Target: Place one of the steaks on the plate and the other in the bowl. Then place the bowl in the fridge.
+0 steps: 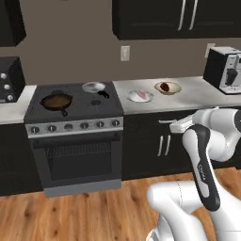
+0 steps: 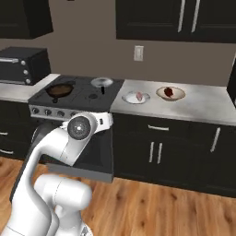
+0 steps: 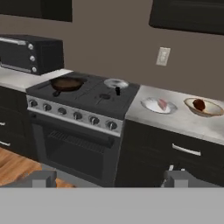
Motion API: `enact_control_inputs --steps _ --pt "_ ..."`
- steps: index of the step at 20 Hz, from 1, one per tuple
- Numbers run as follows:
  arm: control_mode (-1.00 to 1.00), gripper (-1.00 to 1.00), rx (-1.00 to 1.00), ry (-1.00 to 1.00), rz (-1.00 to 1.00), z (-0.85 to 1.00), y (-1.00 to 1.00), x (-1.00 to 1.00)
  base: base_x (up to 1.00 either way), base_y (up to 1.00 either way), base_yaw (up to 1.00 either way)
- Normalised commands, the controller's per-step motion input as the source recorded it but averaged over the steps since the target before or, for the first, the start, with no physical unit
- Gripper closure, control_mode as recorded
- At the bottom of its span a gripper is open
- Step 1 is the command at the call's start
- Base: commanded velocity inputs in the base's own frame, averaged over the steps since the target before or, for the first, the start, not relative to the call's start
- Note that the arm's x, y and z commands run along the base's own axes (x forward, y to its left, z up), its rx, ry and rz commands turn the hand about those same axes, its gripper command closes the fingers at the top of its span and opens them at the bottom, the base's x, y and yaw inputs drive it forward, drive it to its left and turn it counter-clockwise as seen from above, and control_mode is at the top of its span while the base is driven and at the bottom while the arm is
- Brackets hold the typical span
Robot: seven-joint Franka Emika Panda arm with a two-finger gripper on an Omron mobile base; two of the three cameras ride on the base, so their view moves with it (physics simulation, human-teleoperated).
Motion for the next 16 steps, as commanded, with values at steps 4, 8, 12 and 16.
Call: enact_control_inputs --steps 4,8,12,16 --pt "1.00 -1.00 0.00 0.00 0.00 0.00 0.00 0.00 0.63 -1.00 0.00" --pt "1.00 -1.00 0.00 0.00 0.00 0.00 0.00 0.00 0.76 -1.00 0.01" --pt "1.00 -1.00 0.00 0.00 0.00 0.00 0.00 0.00 0.96 -0.64 0.05" --pt "1.00 -1.00 0.00 0.00 0.00 0.00 0.00 0.00 1.00 -0.09 0.01"
